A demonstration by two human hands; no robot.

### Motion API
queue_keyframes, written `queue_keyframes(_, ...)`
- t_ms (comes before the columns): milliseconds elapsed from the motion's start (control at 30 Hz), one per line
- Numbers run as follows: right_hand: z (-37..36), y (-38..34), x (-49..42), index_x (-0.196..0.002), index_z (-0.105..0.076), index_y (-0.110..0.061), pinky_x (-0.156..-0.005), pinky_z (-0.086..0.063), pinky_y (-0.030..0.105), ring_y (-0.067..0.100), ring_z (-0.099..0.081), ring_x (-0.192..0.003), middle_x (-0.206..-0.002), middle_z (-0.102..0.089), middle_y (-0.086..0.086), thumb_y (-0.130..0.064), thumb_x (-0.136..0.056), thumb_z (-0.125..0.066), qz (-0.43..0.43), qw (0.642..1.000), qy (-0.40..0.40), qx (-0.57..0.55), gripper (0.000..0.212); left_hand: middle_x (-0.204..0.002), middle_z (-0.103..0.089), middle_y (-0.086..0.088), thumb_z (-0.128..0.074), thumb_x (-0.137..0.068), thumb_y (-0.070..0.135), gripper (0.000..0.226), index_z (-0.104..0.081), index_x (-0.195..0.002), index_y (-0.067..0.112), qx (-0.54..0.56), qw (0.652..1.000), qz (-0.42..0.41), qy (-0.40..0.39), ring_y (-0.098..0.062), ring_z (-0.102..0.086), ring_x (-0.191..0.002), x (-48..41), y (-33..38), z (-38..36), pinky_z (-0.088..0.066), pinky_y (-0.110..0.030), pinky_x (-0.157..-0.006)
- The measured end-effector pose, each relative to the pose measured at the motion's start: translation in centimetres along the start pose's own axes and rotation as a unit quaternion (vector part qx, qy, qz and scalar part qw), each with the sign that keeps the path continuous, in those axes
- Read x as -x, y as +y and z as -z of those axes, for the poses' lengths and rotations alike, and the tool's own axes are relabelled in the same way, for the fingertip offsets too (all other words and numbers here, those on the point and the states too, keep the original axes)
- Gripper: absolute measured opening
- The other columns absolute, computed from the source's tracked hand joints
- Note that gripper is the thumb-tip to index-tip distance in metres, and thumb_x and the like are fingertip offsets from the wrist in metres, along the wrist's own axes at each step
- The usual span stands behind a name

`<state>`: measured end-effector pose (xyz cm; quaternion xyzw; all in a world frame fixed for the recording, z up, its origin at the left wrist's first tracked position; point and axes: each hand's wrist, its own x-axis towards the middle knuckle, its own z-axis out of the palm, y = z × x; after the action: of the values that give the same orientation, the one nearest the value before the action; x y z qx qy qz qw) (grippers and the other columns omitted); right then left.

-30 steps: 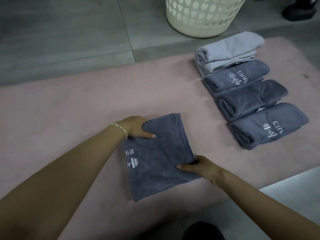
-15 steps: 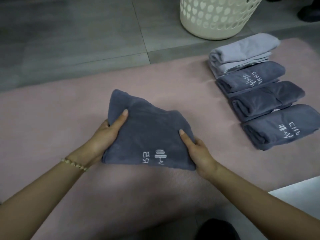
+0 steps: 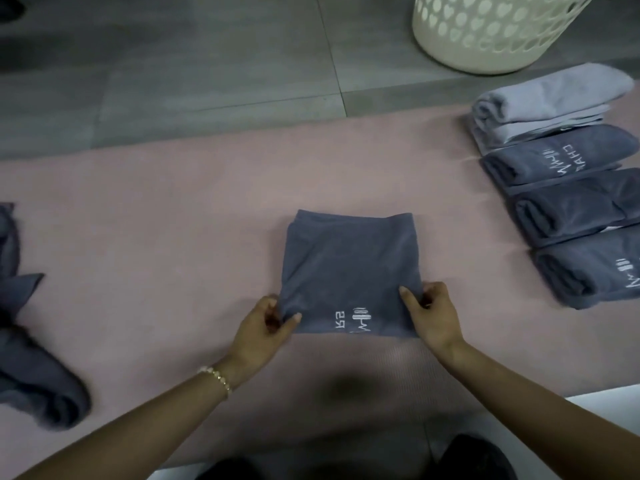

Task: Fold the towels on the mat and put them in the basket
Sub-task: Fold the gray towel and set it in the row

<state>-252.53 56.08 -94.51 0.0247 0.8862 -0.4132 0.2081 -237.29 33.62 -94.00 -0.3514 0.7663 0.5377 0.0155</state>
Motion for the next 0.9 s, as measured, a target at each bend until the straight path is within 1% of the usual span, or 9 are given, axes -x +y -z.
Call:
queue_keyframes(133, -0.1, 0.5, 0.2, -0.070, -0.050, -0.009, -0.056, -0.038, 0.029, 0.019, -0.051, -0.062, -0.064, -0.054, 0.001, -0.036, -0.090, -0.059, -0.012, 1.000, -0.006, 0.016, 0.034, -0.056, -0.059, 0.016, -0.071, -0.082, 0.007, 0.027, -0.054, -0.065, 0.020, 0.019, 0.998, -0.011, 0.060, 0.001, -0.052, -0.056, 0.2, -1.1, -0.1, -0.042, -0.010, -0.058)
queue_keyframes(233, 0.3, 0.8, 0.0, -0.060, -0.039, -0.012, -0.050, -0.033, 0.024, 0.015, -0.042, -0.054, -0.056, -0.045, 0.002, -0.031, -0.093, -0.056, 0.006, 1.000, 0.005, 0.028, 0.042, -0.056, -0.057, 0.016, -0.066, -0.086, 0.015, 0.018, -0.066, -0.068, 0.014, 0.115, 0.990, 0.033, 0.076, -0.002, -0.049, -0.059, 0.3, -0.8, 0.1, -0.043, -0.014, -0.059)
queue_keyframes(367, 0.3, 1.2, -0.2, -0.063, -0.041, -0.007, -0.052, -0.034, 0.024, 0.017, -0.041, -0.058, -0.059, -0.045, 0.006, -0.027, -0.094, -0.054, 0.015, 1.000, 0.013, -0.019, 0.039, -0.089, -0.068, -0.001, -0.057, -0.092, 0.023, 0.018, -0.071, -0.091, 0.012, 0.292, 0.950, 0.112, -0.020, -0.010, -0.058, -0.081, -0.3, 0.7, 1.2, -0.046, -0.024, -0.083)
queue_keyframes(400, 0.3, 1.3, -0.2, -0.066, -0.042, -0.005, -0.054, -0.036, 0.025, 0.017, -0.043, -0.059, -0.061, -0.047, 0.008, -0.027, -0.095, -0.054, 0.019, 0.999, 0.013, -0.030, 0.038, -0.091, -0.069, 0.000, -0.055, -0.093, 0.023, 0.020, -0.071, -0.093, 0.012, 0.293, 0.949, 0.107, -0.040, -0.008, -0.060, -0.082, -0.4, 0.9, 1.6, -0.046, -0.022, -0.085)
queue_keyframes(500, 0.4, 1.6, 0.1, -0.067, -0.044, -0.008, -0.055, -0.039, 0.025, 0.017, -0.047, -0.061, -0.064, -0.051, 0.008, -0.029, -0.095, -0.053, 0.019, 0.999, 0.000, -0.043, 0.035, -0.072, -0.063, 0.011, -0.053, -0.094, 0.016, 0.019, -0.068, -0.084, 0.015, 0.164, 0.983, 0.067, -0.054, 0.006, -0.053, -0.063, -1.2, 0.4, 2.4, -0.043, -0.007, -0.067)
queue_keyframes(567, 0.5, 1.5, 0.3, -0.067, -0.046, -0.012, -0.055, -0.038, 0.023, 0.015, -0.049, -0.061, -0.064, -0.053, 0.005, -0.030, -0.095, -0.052, 0.017, 0.999, -0.021, -0.028, 0.034, -0.062, -0.055, 0.011, -0.051, -0.095, 0.014, 0.021, -0.063, -0.079, 0.009, 0.088, 0.992, 0.061, -0.070, 0.006, -0.045, -0.053, -1.9, -0.2, 2.7, -0.039, -0.011, -0.060)
queue_keyframes(667, 0.6, 1.0, -0.4, -0.069, -0.050, -0.011, -0.058, -0.039, 0.024, 0.014, -0.051, -0.061, -0.064, -0.055, 0.002, -0.033, -0.092, -0.057, 0.015, 1.000, -0.023, -0.015, 0.033, -0.051, -0.058, 0.009, -0.045, -0.099, 0.020, 0.034, -0.060, -0.070, 0.010, 0.070, 0.991, 0.097, -0.054, 0.003, -0.048, -0.043, -3.9, 0.4, 2.6, -0.042, -0.012, -0.053)
queue_keyframes(800, 0.3, -1.5, -3.2, -0.087, -0.054, -0.009, -0.065, -0.042, 0.024, 0.011, -0.053, -0.068, -0.075, -0.058, -0.003, -0.039, -0.089, -0.061, -0.008, 0.998, -0.003, -0.058, 0.030, -0.066, -0.052, -0.002, -0.050, -0.096, 0.032, 0.032, -0.055, -0.074, 0.010, 0.048, 0.994, 0.092, -0.026, -0.014, -0.047, -0.060, -7.4, 2.6, 1.1, -0.041, -0.023, -0.060)
queue_keyframes(900, -0.3, -3.7, -5.2, -0.094, -0.051, -0.009, -0.060, -0.041, 0.020, 0.008, -0.051, -0.068, -0.077, -0.055, -0.004, -0.038, -0.089, -0.062, -0.021, 0.994, 0.004, -0.104, 0.031, -0.074, -0.057, 0.001, -0.062, -0.089, 0.030, 0.022, -0.059, -0.089, 0.009, 0.057, 0.996, 0.067, 0.033, -0.012, -0.051, -0.068, -9.4, 3.3, 0.0, -0.043, -0.021, -0.065)
